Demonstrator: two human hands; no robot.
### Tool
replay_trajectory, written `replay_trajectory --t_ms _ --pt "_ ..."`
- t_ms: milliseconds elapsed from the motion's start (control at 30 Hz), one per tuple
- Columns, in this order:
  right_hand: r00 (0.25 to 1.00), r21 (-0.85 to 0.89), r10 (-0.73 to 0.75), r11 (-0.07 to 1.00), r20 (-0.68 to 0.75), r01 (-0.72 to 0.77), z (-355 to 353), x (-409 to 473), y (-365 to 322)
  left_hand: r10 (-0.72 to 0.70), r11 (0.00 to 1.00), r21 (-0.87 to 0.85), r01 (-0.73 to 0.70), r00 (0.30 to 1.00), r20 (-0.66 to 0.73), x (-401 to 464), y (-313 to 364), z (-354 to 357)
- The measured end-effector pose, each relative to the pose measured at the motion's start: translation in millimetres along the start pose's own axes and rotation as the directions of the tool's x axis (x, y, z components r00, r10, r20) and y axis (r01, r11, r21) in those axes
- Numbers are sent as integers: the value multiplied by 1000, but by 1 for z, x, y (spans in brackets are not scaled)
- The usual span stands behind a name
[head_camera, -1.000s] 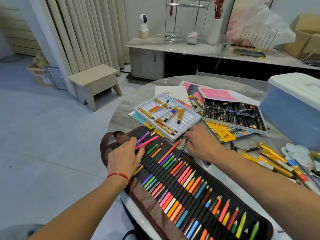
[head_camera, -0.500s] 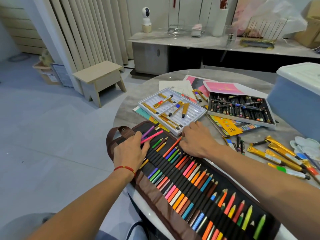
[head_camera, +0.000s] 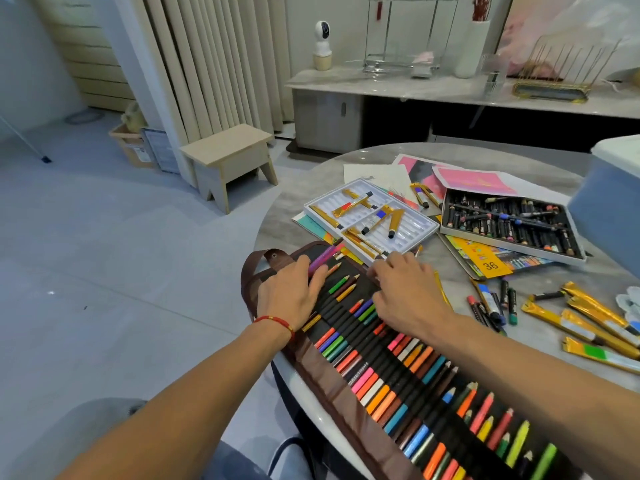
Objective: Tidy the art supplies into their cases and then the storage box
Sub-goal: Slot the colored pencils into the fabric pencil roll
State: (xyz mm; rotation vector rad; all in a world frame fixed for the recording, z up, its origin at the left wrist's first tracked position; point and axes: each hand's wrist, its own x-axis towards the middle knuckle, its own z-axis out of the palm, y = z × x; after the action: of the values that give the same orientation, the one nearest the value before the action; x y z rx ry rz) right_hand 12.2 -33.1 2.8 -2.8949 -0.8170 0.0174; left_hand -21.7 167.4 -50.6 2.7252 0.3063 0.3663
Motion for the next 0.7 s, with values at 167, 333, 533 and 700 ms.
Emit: replay_trajectory --t_ms 167,333,533,700 --pt "982 705 104 685 154 -184 -14 -9 -18 -163 479 -835 271 962 218 -2 51 -34" --pt "963 854 84 447 256 -266 -14 -21 -34 -180 15 -937 349 923 341 -14 74 -41" --pt "970 859 122 451 209 -242 -4 -28 -17 -222 106 -916 387 907 357 -22 72 -36" --pt "995 575 100 813 20 -93 -17 -9 39 -460 248 -889 385 855 241 -2 50 -43"
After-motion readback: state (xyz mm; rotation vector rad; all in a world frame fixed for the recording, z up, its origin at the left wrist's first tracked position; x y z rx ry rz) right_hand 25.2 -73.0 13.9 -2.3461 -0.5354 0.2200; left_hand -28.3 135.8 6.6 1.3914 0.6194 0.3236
